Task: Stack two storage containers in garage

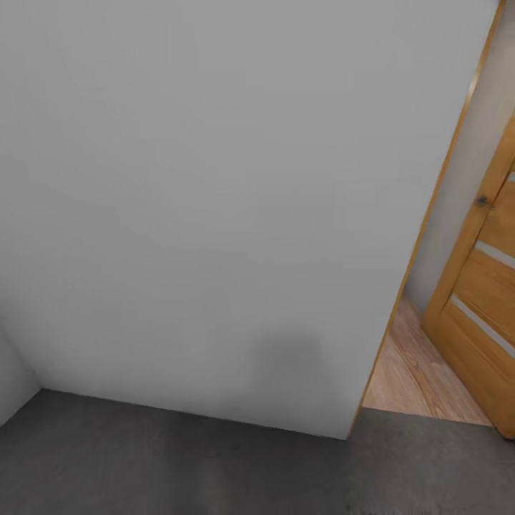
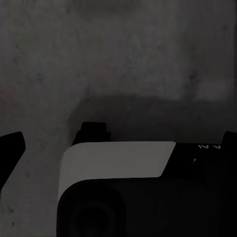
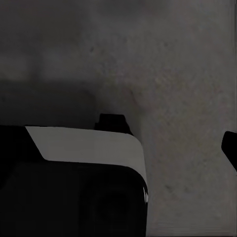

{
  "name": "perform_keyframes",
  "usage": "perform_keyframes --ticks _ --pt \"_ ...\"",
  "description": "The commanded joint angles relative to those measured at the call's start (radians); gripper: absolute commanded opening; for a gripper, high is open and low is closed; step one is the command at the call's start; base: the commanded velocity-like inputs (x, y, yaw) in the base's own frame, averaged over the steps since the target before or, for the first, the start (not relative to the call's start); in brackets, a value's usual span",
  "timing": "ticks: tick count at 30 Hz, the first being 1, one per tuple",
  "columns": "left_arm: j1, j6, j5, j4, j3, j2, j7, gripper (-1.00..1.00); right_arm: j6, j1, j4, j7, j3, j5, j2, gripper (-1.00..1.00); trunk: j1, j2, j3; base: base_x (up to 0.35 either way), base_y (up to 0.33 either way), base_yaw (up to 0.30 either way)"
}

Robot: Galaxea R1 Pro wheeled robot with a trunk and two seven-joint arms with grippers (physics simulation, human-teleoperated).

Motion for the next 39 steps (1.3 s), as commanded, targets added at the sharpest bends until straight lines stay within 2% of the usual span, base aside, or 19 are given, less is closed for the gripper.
perform_keyframes --ticks 1,39 --pt "0.0 -0.003 0.005 0.001 0.002 0.0 -0.002 1.0 -0.005 -0.001 0.003 -0.001 0.008 -0.01 0.001 1.0 0.0 0.0 -0.001 0.0 0.0 -0.245" --pt "0.0 -0.003 0.005 0.001 0.002 0.0 -0.002 1.0 -0.005 -0.001 0.003 -0.001 0.008 -0.01 -0.001 1.0 0.0 0.0 -0.001 0.0 0.0 -0.267"
